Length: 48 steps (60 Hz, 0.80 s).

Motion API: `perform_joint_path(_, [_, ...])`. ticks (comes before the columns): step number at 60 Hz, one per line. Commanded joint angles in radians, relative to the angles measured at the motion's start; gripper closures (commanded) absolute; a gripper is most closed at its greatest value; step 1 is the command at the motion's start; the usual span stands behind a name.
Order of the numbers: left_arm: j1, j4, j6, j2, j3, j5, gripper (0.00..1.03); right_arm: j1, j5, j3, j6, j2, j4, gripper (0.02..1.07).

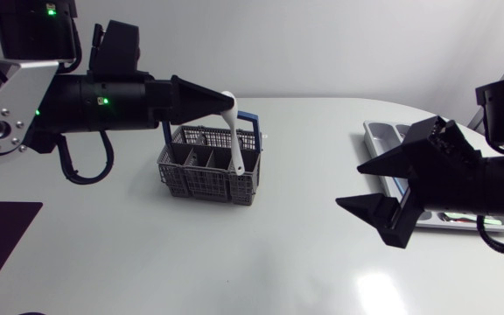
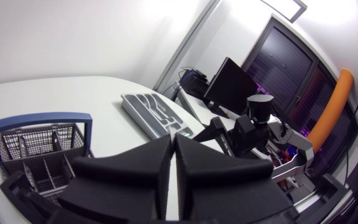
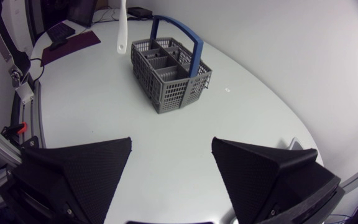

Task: Unload the cutlery basket into the drawer organizer.

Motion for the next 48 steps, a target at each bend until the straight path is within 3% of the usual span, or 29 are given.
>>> perform_joint_path(1, [-0.022, -0.018, -0.054, 0.031, 0.041, 0.037, 1.0, 0.033, -0.017, 0.041, 0.059, 0.033, 0.02, 0.14])
perform_joint_path(6, [-0.043, -0.023, -0.079, 0.06, 0.052, 0.07, 1.0, 0.082, -0.03, 0.063, 0.087, 0.068, 0.041, 0.14])
perform_joint_path(22, [-0.125, -0.024, -0.125, 0.125, 0.084, 0.117, 1.0, 0.148, -0.2, 0.158, 0.176, 0.199, 0.112, 0.15])
perform_joint_path(37, [-0.125, -0.027, -0.129, 0.151, 0.095, 0.132, 1.0, 0.159, -0.326, 0.209, 0.205, 0.274, 0.153, 0.35])
perform_joint_path(48, [-0.125, -0.026, -0.129, 0.159, 0.096, 0.132, 1.0, 0.185, -0.335, 0.213, 0.207, 0.297, 0.171, 0.6])
